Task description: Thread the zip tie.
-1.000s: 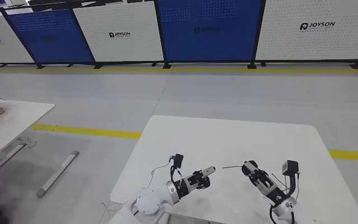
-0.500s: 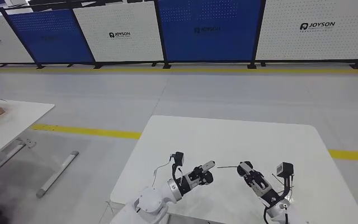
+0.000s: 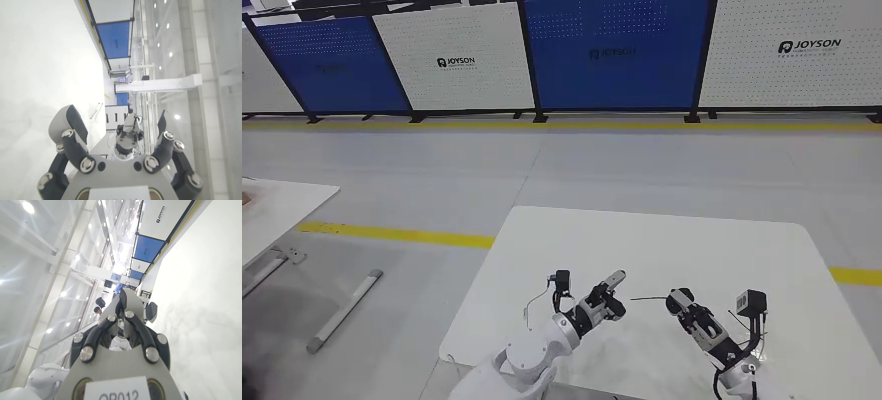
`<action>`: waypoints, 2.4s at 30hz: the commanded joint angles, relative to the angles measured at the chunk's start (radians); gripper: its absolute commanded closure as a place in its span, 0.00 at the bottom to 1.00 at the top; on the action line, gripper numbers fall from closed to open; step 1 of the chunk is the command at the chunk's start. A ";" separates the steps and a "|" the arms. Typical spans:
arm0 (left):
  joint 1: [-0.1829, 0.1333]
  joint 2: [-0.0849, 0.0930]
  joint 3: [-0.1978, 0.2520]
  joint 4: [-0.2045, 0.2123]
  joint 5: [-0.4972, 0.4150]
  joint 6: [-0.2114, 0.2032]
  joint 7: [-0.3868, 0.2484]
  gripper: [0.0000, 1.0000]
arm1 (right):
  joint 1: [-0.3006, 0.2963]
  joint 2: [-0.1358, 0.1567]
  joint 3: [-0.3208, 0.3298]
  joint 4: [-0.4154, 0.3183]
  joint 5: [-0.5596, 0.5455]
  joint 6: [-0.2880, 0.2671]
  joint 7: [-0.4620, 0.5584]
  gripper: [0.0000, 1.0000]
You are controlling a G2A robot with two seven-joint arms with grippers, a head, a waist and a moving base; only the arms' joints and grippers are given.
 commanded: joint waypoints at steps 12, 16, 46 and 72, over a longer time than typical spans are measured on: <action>-0.001 -0.001 0.003 0.002 -0.008 -0.008 -0.015 0.00 | 0.000 0.000 0.000 0.000 0.000 0.000 0.000 1.00; -0.001 -0.001 0.003 0.002 -0.008 -0.008 -0.015 0.00 | -0.001 -0.001 -0.002 0.000 0.006 0.004 0.004 1.00; 0.002 -0.013 0.049 -0.001 -0.048 -0.115 -0.033 0.00 | 0.002 -0.014 -0.026 0.014 -0.001 0.030 -0.053 1.00; -0.028 -0.022 0.076 0.006 -0.022 -0.119 -0.028 0.00 | 0.002 -0.014 -0.026 0.014 -0.001 0.030 -0.053 1.00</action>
